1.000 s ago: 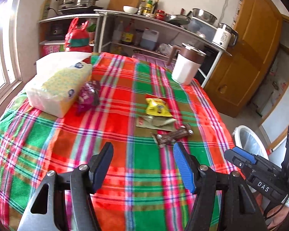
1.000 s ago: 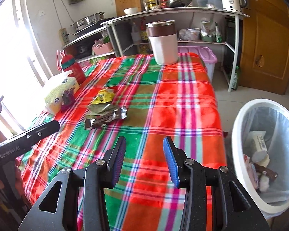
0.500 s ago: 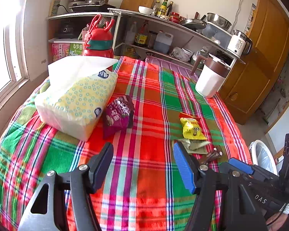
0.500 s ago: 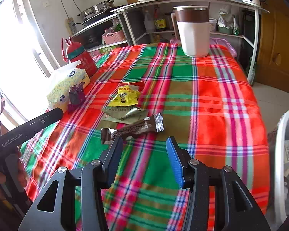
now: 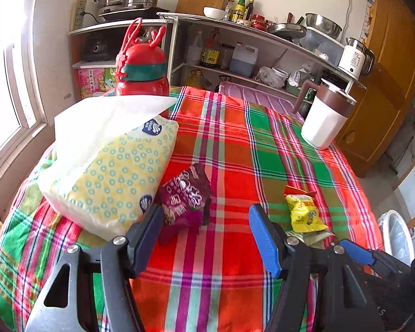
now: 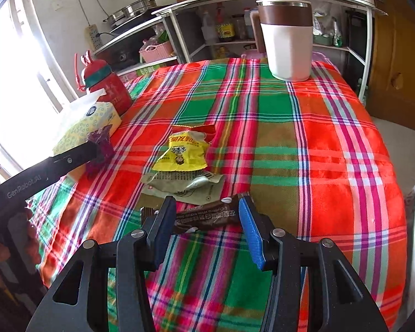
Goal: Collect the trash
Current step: 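Grasp the remaining brown chocolate wrapper with the right gripper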
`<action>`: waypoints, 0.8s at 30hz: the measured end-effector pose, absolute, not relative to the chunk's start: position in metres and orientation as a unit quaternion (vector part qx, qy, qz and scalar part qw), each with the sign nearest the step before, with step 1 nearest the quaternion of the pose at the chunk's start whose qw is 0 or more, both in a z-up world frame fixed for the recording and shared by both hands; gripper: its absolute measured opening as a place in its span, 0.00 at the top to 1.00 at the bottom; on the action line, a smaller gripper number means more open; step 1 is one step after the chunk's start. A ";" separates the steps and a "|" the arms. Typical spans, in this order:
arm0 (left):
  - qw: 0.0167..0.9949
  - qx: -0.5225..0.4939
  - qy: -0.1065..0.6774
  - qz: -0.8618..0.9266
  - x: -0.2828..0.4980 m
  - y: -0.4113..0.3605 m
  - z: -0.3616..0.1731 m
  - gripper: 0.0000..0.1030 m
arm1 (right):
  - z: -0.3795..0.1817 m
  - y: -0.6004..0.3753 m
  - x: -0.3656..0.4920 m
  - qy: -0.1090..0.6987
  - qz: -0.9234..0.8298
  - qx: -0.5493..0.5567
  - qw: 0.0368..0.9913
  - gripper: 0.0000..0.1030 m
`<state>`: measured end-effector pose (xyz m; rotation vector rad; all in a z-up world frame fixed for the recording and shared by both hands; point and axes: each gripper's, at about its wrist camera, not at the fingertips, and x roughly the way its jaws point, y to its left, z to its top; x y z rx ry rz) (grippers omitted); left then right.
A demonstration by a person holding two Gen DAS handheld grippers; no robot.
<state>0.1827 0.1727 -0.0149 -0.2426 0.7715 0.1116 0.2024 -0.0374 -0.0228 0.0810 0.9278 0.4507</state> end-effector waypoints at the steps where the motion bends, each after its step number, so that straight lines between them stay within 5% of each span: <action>1: 0.916 -0.116 0.379 0.059 0.186 0.173 -0.016 0.35 | -0.024 -0.039 0.204 0.447 0.213 0.045 0.867 0.53; 11: 0.915 -0.076 0.389 0.079 0.207 0.166 -0.023 0.35 | -0.025 -0.035 0.205 0.443 0.202 0.046 0.872 0.55; 24: 0.915 -0.073 0.386 0.087 0.205 0.169 -0.023 0.54 | -0.026 -0.037 0.202 0.436 0.199 0.039 0.877 0.90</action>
